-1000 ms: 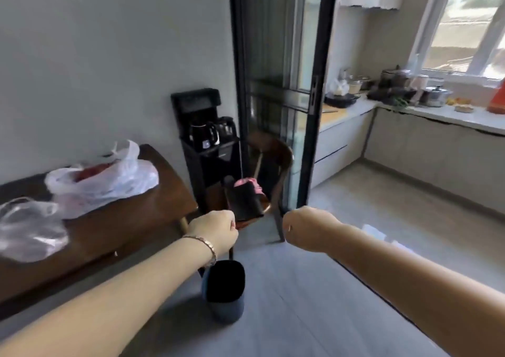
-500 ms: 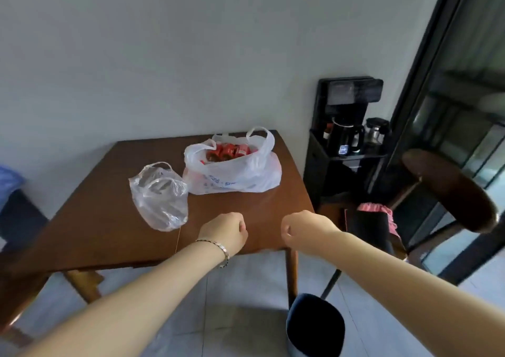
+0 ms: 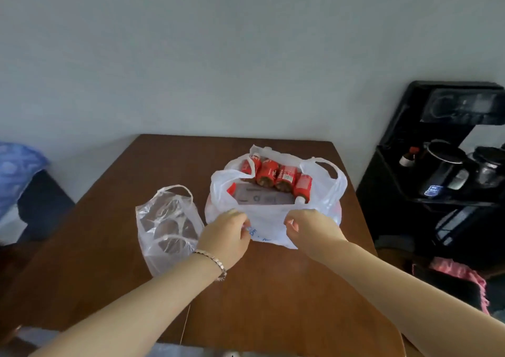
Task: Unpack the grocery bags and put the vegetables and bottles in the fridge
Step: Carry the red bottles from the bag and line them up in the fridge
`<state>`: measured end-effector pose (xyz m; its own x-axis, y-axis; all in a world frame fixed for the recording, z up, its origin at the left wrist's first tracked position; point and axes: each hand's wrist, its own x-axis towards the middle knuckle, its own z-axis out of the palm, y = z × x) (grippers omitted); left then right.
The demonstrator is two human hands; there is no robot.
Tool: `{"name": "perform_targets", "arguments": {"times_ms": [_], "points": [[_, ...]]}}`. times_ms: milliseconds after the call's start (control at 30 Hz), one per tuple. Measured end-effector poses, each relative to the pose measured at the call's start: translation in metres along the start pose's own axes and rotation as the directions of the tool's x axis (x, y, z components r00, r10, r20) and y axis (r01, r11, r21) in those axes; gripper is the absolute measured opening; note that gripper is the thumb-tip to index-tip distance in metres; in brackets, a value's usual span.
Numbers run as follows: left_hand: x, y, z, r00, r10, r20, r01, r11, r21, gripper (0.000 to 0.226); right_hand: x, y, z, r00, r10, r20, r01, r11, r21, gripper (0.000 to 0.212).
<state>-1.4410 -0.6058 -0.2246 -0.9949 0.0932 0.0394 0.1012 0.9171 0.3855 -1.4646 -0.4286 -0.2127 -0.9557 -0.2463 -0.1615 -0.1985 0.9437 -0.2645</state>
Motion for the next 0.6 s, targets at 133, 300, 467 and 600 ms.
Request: {"name": "perform_targets", "arguments": {"times_ms": [133,300,467,600], "points": [[0.077,-0.031,0.009,0.965,0.263,-0.005,-0.261,0.959,0.109,0.018,0.061,-0.003,0.009,0.995,0.086,-0.052,-0.081,0.992,0.101,0.025],[0.162,-0.065,0.026,0.959,0.123,0.256,-0.223,0.884,0.411,0.023,0.120,-0.006,0.026,0.985,0.174,-0.022,-0.166,0.967,0.191,0.023],[0.218,-0.117,0.047,0.882,-0.284,0.375,0.102,0.894,0.436,0.050,0.167,-0.009,0.053,0.978,0.176,0.109,-0.199,0.944,0.262,0.023],[0.232,-0.152,0.053,0.830,-0.429,0.356,0.355,0.899,0.257,0.076,0.218,-0.013,0.079,0.949,0.064,0.308,-0.129,0.972,0.195,0.027]]}}
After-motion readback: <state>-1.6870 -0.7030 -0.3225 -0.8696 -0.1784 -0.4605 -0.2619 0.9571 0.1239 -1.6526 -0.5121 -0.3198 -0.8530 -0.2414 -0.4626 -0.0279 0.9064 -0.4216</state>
